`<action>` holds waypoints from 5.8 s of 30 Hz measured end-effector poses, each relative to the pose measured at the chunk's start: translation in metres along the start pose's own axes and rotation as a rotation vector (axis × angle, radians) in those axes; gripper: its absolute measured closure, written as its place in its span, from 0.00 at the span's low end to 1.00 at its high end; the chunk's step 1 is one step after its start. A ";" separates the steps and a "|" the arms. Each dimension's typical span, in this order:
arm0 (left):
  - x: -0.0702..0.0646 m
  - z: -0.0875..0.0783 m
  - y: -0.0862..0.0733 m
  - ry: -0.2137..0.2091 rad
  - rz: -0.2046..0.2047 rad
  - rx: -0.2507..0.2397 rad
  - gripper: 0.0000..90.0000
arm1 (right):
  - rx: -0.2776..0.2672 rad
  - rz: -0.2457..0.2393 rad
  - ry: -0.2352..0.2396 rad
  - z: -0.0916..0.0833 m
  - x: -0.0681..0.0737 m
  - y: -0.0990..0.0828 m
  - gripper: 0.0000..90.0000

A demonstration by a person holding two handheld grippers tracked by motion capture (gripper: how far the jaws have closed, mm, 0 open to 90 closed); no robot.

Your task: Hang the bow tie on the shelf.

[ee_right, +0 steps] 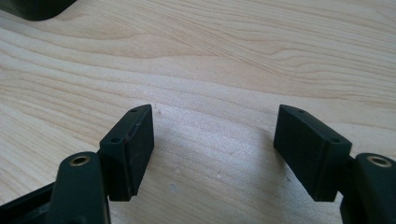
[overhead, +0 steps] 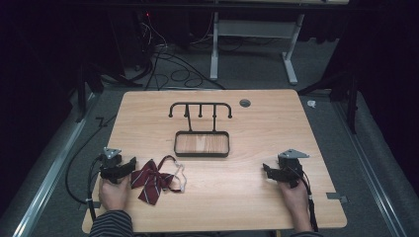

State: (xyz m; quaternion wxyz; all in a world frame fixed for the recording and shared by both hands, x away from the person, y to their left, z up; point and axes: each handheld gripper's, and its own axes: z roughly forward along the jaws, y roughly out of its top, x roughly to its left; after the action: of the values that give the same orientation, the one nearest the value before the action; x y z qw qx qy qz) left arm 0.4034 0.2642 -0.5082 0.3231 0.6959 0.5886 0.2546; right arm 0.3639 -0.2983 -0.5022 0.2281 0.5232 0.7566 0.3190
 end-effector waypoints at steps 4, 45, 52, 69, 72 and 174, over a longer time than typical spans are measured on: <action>-0.001 0.001 0.000 0.004 0.005 0.001 0.44 | 0.000 0.000 0.000 0.000 0.000 0.000 0.33; 0.004 -0.006 0.000 -0.010 -0.040 -0.020 0.47 | 0.000 0.001 -0.001 0.000 0.000 0.000 0.34; 0.005 -0.015 0.002 -0.029 -0.050 -0.036 0.47 | 0.000 0.006 -0.008 -0.002 0.003 -0.002 0.34; -0.017 -0.032 0.016 -0.125 -0.007 -0.087 0.48 | 0.000 0.006 -0.007 -0.002 0.003 -0.002 0.33; -0.022 -0.035 0.018 -0.135 0.006 -0.091 0.48 | 0.000 0.005 -0.007 -0.002 0.003 -0.002 0.33; -0.109 0.026 0.043 -0.285 0.288 0.158 0.99 | 0.000 0.001 -0.004 -0.003 0.003 -0.002 0.33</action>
State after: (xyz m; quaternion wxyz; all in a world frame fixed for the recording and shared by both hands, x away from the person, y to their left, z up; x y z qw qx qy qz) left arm 0.4309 0.1490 -0.4905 0.3079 0.8249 0.4496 0.1502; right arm 0.3595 -0.2966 -0.5022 0.2297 0.5242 0.7559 0.3179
